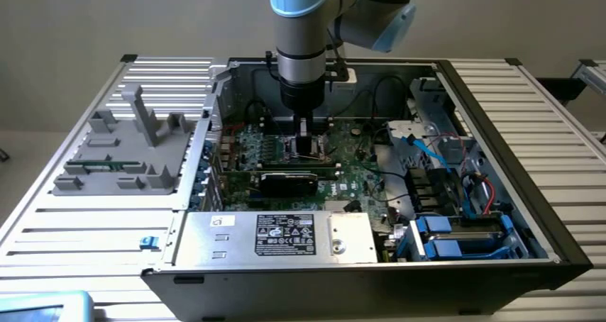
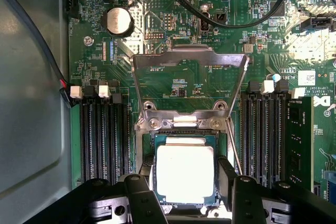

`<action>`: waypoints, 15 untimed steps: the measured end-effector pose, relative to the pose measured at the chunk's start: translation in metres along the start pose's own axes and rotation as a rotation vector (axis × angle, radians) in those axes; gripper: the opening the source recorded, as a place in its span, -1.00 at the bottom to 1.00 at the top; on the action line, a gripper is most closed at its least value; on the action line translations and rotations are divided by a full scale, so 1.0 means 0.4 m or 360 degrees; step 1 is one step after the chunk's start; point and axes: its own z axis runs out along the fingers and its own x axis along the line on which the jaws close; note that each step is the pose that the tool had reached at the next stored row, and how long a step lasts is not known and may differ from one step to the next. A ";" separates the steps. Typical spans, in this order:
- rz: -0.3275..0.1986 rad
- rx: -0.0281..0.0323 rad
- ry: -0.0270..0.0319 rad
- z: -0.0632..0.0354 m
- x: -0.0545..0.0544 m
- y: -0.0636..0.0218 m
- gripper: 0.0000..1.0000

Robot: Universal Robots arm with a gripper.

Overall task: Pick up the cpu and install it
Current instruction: 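Place the cpu into insertion slot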

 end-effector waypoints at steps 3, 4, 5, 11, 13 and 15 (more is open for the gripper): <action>0.0000 0.00001 -0.00003 0.000 0.000 0.000 0.11; 0.0000 0.00002 -0.00002 0.000 0.000 0.000 0.11; 0.0000 0.00001 -0.00002 0.000 0.000 -0.001 0.11; 0.0000 -0.00024 0.00000 0.000 0.000 -0.003 0.11; 0.0000 -0.00052 0.00001 0.000 0.000 -0.003 0.11; 0.0000 -0.00084 0.00002 0.000 0.000 -0.004 0.11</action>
